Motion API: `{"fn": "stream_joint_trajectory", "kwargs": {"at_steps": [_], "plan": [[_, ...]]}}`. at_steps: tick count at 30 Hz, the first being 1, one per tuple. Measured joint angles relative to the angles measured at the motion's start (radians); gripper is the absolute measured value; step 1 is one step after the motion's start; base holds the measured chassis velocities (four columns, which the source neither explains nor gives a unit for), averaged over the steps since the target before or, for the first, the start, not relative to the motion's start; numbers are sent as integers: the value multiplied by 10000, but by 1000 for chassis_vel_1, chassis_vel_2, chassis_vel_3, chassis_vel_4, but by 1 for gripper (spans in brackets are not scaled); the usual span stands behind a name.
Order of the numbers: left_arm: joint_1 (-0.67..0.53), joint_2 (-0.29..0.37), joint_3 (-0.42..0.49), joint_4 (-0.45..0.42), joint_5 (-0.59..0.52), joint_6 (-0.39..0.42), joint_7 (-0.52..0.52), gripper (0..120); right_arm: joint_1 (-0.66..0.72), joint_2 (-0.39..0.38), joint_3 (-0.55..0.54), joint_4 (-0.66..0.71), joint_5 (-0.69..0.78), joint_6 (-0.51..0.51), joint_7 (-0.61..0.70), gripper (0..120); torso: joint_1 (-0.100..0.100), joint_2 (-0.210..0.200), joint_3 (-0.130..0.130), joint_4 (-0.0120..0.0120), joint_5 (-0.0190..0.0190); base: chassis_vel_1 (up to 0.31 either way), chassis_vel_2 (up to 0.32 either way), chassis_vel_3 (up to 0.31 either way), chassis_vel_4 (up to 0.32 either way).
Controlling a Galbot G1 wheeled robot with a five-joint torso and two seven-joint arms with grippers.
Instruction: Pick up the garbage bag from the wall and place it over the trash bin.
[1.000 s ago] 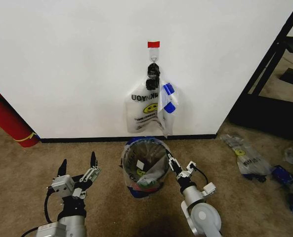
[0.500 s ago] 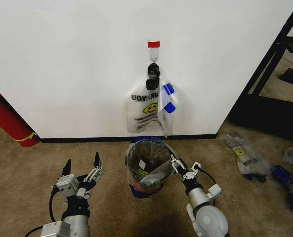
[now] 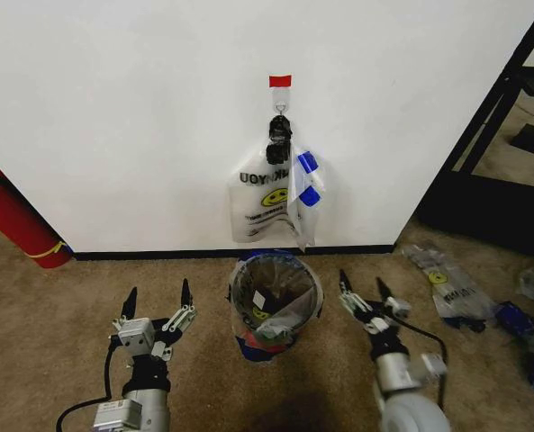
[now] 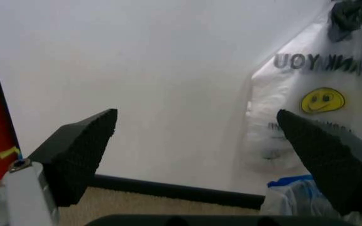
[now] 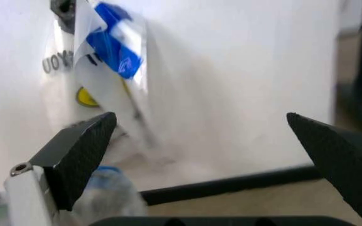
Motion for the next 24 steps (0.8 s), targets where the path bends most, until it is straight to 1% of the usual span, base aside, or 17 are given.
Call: {"fn": "stream_joint_trajectory", "kwargs": {"at_steps": [1,2,5,8,10,13,16,17,19,20,21,22,24], "plan": [[-36,-29,7,54,52,-47,22,100,-372,62,196,102,-363,363,-35,100,0,-1,0,0,2,0,0,0,0],[-36,-29,7,54,52,-47,22,100,-372,62,196,102,-363,363,-35,100,0,-1,0,0,2,0,0,0,0],[-122,-81,96,166,184,-171,84,100,-1267,209,581,441,-877,1241,-76,100,0,0,0,-1,0,0,0,0,0],[-161,-29,202,354,450,-264,134,100,-1968,530,935,804,-1296,2107,-54,100,0,0,0,0,0,0,0,0,0],[-192,38,214,437,567,-359,197,100,-2215,717,1124,1025,-1479,2375,-52,100,0,0,0,1,0,0,0,0,0],[-229,84,212,458,623,-390,226,100,-2376,796,1196,1242,-1515,2423,-38,100,0,0,0,1,0,0,0,0,0],[-311,144,177,441,795,-405,265,100,-2619,876,1237,1915,-1578,2167,161,100,0,0,0,2,0,0,0,0,0],[-321,141,160,387,886,-406,273,100,-2702,878,1191,2277,-1608,1833,324,100,0,0,0,2,-1,0,0,0,0],[-321,140,159,381,893,-405,274,100,-2709,877,1184,2313,-1611,1795,342,100,0,0,0,1,-1,0,0,0,0],[-321,133,153,337,944,-405,275,100,-2765,869,1112,2594,-1644,1452,504,100,0,0,0,2,0,0,0,0,0],[-321,127,151,311,971,-402,276,100,-2787,864,1081,2693,-1658,1320,566,100,1,0,0,2,0,0,0,0,0],[-315,95,149,231,1072,-342,276,100,-2862,841,924,3114,-1683,683,811,100,1,0,0,2,-1,0,0,0,0],[-306,69,173,98,1153,-190,273,100,-2894,814,680,3530,-1743,-73,1031,100,1,0,0,3,-1,0,0,0,0]]}}
